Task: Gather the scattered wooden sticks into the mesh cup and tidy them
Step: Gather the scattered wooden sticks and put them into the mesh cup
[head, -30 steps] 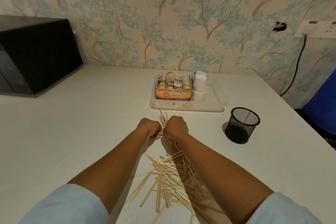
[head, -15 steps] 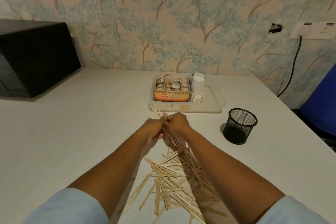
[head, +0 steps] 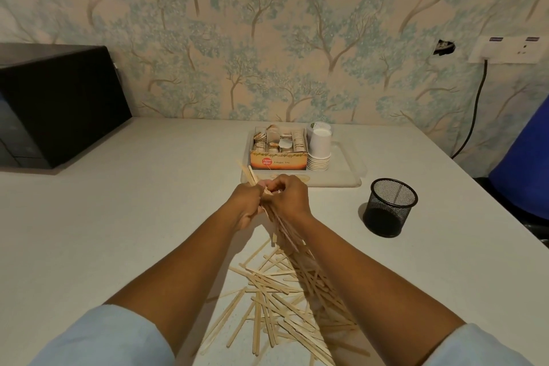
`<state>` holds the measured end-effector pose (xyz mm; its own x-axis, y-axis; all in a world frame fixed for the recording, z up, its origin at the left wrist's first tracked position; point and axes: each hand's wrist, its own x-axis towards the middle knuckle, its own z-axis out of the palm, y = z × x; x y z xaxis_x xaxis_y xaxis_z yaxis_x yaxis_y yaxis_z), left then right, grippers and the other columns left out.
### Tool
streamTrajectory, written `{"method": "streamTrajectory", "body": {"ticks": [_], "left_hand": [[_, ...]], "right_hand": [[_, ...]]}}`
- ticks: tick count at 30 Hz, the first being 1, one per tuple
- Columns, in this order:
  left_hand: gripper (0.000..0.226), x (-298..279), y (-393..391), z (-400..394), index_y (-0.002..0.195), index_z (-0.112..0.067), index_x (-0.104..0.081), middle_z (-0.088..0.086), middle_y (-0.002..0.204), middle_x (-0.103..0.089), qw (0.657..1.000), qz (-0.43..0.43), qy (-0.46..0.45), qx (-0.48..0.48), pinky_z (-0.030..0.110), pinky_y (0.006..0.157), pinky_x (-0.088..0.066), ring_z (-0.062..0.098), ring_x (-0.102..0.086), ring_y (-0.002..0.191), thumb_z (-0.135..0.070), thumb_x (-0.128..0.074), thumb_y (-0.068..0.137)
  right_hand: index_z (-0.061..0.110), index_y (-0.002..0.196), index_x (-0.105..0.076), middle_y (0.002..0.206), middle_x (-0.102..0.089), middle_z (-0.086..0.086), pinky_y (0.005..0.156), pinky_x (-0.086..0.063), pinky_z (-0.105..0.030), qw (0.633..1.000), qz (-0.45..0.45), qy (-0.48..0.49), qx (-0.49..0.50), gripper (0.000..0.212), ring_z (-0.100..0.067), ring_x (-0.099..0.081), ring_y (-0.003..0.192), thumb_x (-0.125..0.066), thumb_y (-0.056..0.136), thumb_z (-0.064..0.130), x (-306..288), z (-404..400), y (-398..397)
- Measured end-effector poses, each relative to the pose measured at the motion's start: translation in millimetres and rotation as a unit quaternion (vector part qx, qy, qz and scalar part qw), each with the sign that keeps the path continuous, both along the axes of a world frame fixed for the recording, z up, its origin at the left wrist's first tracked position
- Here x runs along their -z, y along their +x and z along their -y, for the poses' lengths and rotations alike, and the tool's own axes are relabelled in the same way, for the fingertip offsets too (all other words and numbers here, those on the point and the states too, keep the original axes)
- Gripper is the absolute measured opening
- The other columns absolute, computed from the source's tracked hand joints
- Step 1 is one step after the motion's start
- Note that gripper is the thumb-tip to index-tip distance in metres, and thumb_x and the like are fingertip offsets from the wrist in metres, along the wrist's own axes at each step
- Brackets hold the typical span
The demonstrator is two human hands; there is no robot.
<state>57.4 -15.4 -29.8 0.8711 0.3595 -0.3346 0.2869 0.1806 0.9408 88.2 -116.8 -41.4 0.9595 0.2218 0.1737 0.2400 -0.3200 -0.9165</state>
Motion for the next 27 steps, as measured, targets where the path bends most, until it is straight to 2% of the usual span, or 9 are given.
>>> {"method": "streamTrajectory", "body": {"ticks": [4, 6, 10, 14, 16, 19, 23, 25, 27], "left_hand": [[0.028, -2, 8, -3, 0.119, -0.014, -0.069, 0.014, 0.121, -0.067, 0.994, 0.002, 0.086, -0.074, 0.043, 0.096, -0.056, 0.032, -0.064, 0.11, -0.019, -0.045, 0.106], [0.025, -5, 9, -6, 0.113, -0.015, -0.069, 0.012, 0.115, -0.071, 0.988, 0.019, 0.115, -0.098, 0.046, 0.1, -0.053, 0.031, -0.066, 0.107, -0.02, -0.045, 0.106], [0.028, -13, 7, -12, 0.103, -0.017, -0.069, -0.001, 0.086, -0.075, 0.978, 0.077, 0.17, -0.095, 0.037, 0.086, -0.055, 0.02, -0.071, 0.088, -0.025, -0.042, 0.106], [0.027, -26, 7, -10, 0.104, -0.019, -0.064, -0.006, 0.086, -0.074, 0.959, 0.13, 0.242, -0.071, 0.025, 0.073, -0.048, 0.011, -0.068, 0.085, -0.029, -0.039, 0.107], [0.027, -33, 8, -8, 0.106, -0.019, -0.063, -0.008, 0.085, -0.074, 0.95, 0.148, 0.269, -0.063, 0.022, 0.072, -0.046, 0.007, -0.067, 0.084, -0.029, -0.039, 0.107], [0.025, -42, 9, -4, 0.106, -0.018, -0.063, -0.005, 0.089, -0.074, 0.95, 0.172, 0.255, -0.051, 0.021, 0.073, -0.049, 0.009, -0.07, 0.086, -0.028, -0.039, 0.108], [0.022, -51, 9, 6, 0.1, -0.023, -0.061, -0.001, 0.091, -0.075, 0.955, 0.2, 0.218, -0.018, 0.028, 0.083, -0.054, 0.015, -0.073, 0.088, -0.026, -0.041, 0.108], [0.022, -53, 9, 11, 0.104, -0.019, -0.061, -0.001, 0.09, -0.074, 0.954, 0.212, 0.213, -0.003, 0.027, 0.082, -0.055, 0.013, -0.073, 0.085, -0.024, -0.04, 0.108], [0.023, -52, 8, 16, 0.109, -0.016, -0.061, 0.0, 0.09, -0.072, 0.953, 0.228, 0.202, 0.004, 0.024, 0.08, -0.055, 0.009, -0.071, 0.083, -0.022, -0.038, 0.109]], "right_hand": [[0.022, 0.076, -0.07, 0.075, -0.068, 0.009, 0.058, -0.048, -0.01, 0.998, -0.038, 0.044, -0.017, 0.019, -0.002, -0.064, 0.068, -0.084, 0.069, 0.009, -3, -3, -2], [0.021, 0.081, -0.072, 0.08, -0.071, 0.008, 0.062, -0.05, -0.014, 0.994, -0.075, 0.077, -0.01, 0.015, -0.004, -0.066, 0.072, -0.082, 0.071, 0.015, -3, -3, -3], [0.024, 0.073, -0.066, 0.076, -0.068, 0.011, 0.065, -0.044, -0.021, 0.991, -0.111, 0.039, 0.062, 0.015, -0.007, -0.064, 0.075, -0.071, 0.08, 0.035, 1, 2, -1], [0.018, 0.075, -0.063, 0.075, -0.064, 0.005, 0.06, -0.041, -0.028, 0.982, -0.148, 0.0, 0.114, 0.034, -0.015, -0.06, 0.073, -0.051, 0.093, 0.043, 4, 6, 1], [0.013, 0.081, -0.068, 0.082, -0.068, 0.0, 0.066, -0.048, -0.031, 0.969, -0.209, 0.053, 0.124, 0.038, -0.017, -0.061, 0.074, -0.047, 0.096, 0.042, 3, 4, 3], [0.008, 0.087, -0.069, 0.09, -0.072, -0.008, 0.066, -0.056, -0.03, 0.906, -0.338, 0.226, 0.116, 0.038, -0.018, -0.065, 0.07, -0.046, 0.099, 0.036, 1, 1, 2], [-0.007, 0.113, -0.056, 0.105, -0.066, -0.025, 0.077, -0.059, -0.043, 0.753, -0.444, 0.485, 0.044, 0.038, -0.034, -0.068, 0.089, -0.039, 0.103, 0.026, -2, -1, 3], [-0.008, 0.115, -0.054, 0.106, -0.064, -0.025, 0.072, -0.058, -0.045, 0.694, -0.461, 0.552, 0.025, 0.041, -0.036, -0.065, 0.092, -0.035, 0.104, 0.026, -3, -1, 3], [-0.006, 0.114, -0.055, 0.106, -0.063, -0.023, 0.066, -0.058, -0.043, 0.667, -0.462, 0.584, 0.015, 0.04, -0.034, -0.065, 0.093, -0.032, 0.104, 0.025, -5, -3, 1]]}}
